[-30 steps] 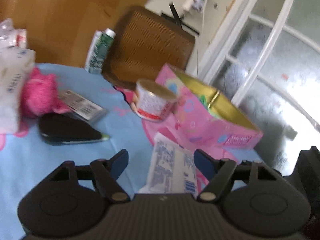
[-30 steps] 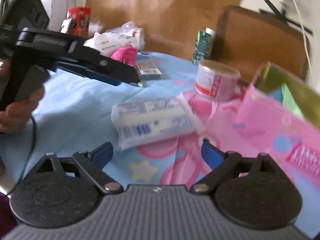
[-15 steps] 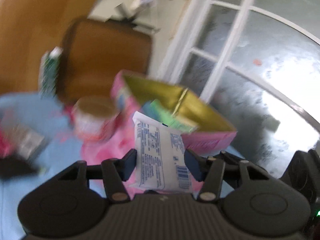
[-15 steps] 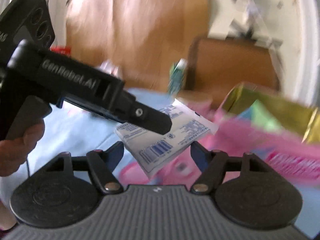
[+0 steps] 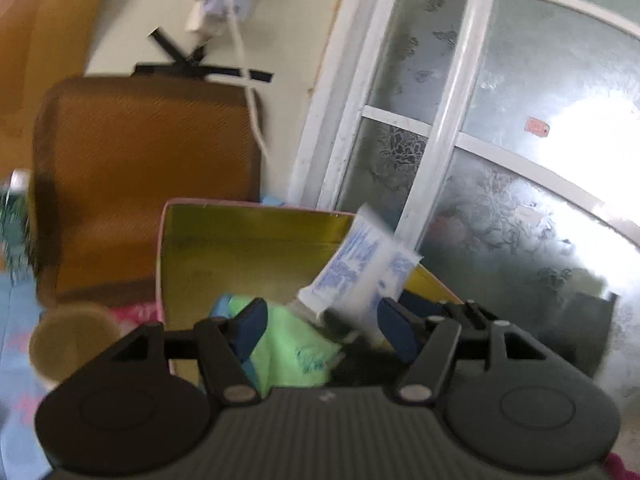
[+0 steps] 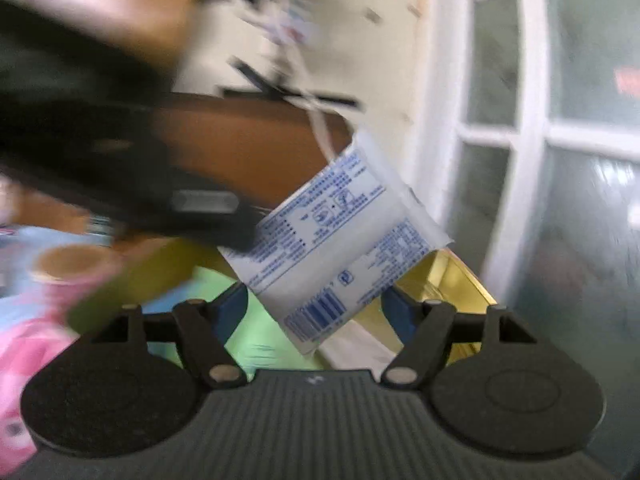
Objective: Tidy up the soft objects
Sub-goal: 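Carry the wet-wipe packet into the pink tin and release it, then grasp the clear barcode card package with the right gripper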
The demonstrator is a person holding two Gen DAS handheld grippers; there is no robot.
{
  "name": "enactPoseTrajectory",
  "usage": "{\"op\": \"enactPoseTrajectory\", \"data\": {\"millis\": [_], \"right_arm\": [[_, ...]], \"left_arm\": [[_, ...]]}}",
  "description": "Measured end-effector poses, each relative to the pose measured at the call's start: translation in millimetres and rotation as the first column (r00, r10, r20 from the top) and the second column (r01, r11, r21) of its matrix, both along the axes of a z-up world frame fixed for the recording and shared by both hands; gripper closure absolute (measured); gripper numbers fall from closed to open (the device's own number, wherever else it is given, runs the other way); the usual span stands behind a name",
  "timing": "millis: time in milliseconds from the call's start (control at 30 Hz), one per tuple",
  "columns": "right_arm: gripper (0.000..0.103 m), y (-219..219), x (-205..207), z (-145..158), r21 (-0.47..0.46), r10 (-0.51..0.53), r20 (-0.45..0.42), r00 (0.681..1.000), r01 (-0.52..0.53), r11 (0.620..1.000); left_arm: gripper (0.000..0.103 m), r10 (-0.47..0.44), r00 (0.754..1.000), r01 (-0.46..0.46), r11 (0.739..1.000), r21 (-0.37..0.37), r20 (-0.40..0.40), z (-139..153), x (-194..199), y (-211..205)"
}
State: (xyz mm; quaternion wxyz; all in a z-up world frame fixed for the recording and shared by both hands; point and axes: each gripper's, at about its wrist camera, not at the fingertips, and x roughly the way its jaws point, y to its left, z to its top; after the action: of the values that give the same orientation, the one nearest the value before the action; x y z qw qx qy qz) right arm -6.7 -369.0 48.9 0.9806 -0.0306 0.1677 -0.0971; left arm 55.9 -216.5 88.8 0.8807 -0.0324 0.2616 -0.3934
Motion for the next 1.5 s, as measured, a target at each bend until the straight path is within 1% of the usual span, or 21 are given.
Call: {"op": "enactPoseTrajectory", "data": {"millis": [100,300,400,467,500,533,600,667,700,767,833,867,933,1000,1033,1067,1133,1200,1267,1333,1500], "right_arm": [[0.028,-21.6,-9.7,-2.9,0.122,-0.037,0.007,0.999,0.036,0.992],[0.028,-24.0,-40.9,-5.1,0.232,-0.035,0.064,0.997,0.019,0.972],[0.041,-10.7,-50.6,-2.4,0.269,0.028,0.11,0.994,-0.057,0.961],[0.055,8.1,-52.4,4.3,0.278,0.119,0.13,0.984,-0.151,0.948],[0.057,22.0,-51.0,8.5,0.276,0.184,0.132,0.974,-0.214,0.937],[0.061,34.5,-50.5,11.4,0.269,0.237,0.133,0.962,-0.265,0.926],[0.063,65.7,-48.4,15.0,0.262,0.363,0.12,0.924,-0.382,0.886],[0.062,97.5,-40.3,12.1,0.266,0.497,0.072,0.865,-0.497,0.826],[0.062,117.5,-33.3,7.8,0.261,0.562,0.029,0.827,-0.549,0.794],[0.061,151.0,-16.4,0.1,0.226,0.637,-0.042,0.77,-0.613,0.757],[0.06,178.0,6.7,-6.8,0.2,0.676,-0.093,0.731,-0.651,0.732],[0.06,188.1,21.7,-9.0,0.208,0.685,-0.118,0.719,-0.656,0.725],[0.058,202.8,55.6,-12.5,0.24,0.675,-0.164,0.72,-0.634,0.735],[0.05,215.5,80.7,-19.5,0.275,0.68,-0.217,0.7,-0.625,0.731],[0.042,221.4,91.2,-23.2,0.293,0.688,-0.24,0.684,-0.625,0.724],[0.038,226.8,95.5,-24.9,0.264,0.675,-0.247,0.695,-0.622,0.737],[0.039,230.5,101.7,-29.7,0.268,0.676,-0.285,0.679,-0.621,0.737],[0.042,222.2,99.1,-28.7,0.3,0.67,-0.286,0.685,-0.599,0.742],[0.042,211.5,87.3,-28.8,0.282,0.633,-0.285,0.72,-0.568,0.773],[0.042,190.3,70.1,-29.5,0.322,0.624,-0.264,0.735,-0.543,0.776],[0.042,133.0,1.0,-31.6,0.4,0.604,-0.208,0.769,-0.497,0.77]], "left_arm": [[0.039,0.023,0.999,-0.024,1.0,0.015,0.034,-8.7,-15.0,34.0],[0.039,0.116,0.993,-0.117,0.991,0.061,0.033,-34.5,-42.4,125.2],[0.039,0.208,0.978,-0.207,0.976,0.069,-0.001,-48.1,-48.9,175.6],[0.039,0.28,0.96,-0.278,0.958,0.067,-0.026,-55.1,-51.7,208.3],[0.039,0.318,0.947,-0.316,0.947,0.064,-0.032,-58.5,-52.4,223.5],[0.039,0.358,0.933,-0.356,0.933,0.061,-0.034,-61.4,-54.1,238.2],[0.039,0.431,0.902,-0.429,0.902,0.047,-0.032,-65.1,-56.8,264.4],[0.039,0.502,0.864,-0.502,0.865,0.026,-0.031,-70.7,-60.3,288.2],[0.039,0.528,0.847,-0.529,0.848,-0.003,-0.056,-73.0,-60.3,298.2],[0.038,0.546,0.832,-0.554,0.826,-0.106,-0.096,-73.0,-61.8,316.6],[0.038,0.559,0.822,-0.57,0.81,-0.136,-0.111,-72.4,-60.5,320.6],[0.038,0.553,0.826,-0.564,0.813,-0.141,-0.111,-72.1,-60.6,321.0],[0.037,0.539,0.838,-0.546,0.826,-0.141,-0.09,-70.3,-61.1,317.2],[0.035,0.531,0.845,-0.535,0.834,-0.131,-0.066,-69.8,-61.4,312.9],[0.035,0.528,0.847,-0.531,0.838,-0.127,-0.057,-69.6,-61.0,311.2],[0.035,0.526,0.849,-0.528,0.84,-0.127,-0.054,-70.0,-61.1,310.9],[0.033,0.525,0.849,-0.527,0.839,-0.135,-0.057,-72.3,-63.2,312.2],[0.032,0.524,0.849,-0.529,0.836,-0.148,-0.069,-74.0,-62.2,314.5],[0.032,0.525,0.847,-0.531,0.834,-0.151,-0.077,-74.7,-61.8,315.7],[0.032,0.52,0.851,-0.525,0.839,-0.142,-0.073,-75.3,-60.5,315.4],[0.028,0.449,0.89,-0.453,0.89,-0.04,-0.083,-75.8,-51.9,294.8]]}}
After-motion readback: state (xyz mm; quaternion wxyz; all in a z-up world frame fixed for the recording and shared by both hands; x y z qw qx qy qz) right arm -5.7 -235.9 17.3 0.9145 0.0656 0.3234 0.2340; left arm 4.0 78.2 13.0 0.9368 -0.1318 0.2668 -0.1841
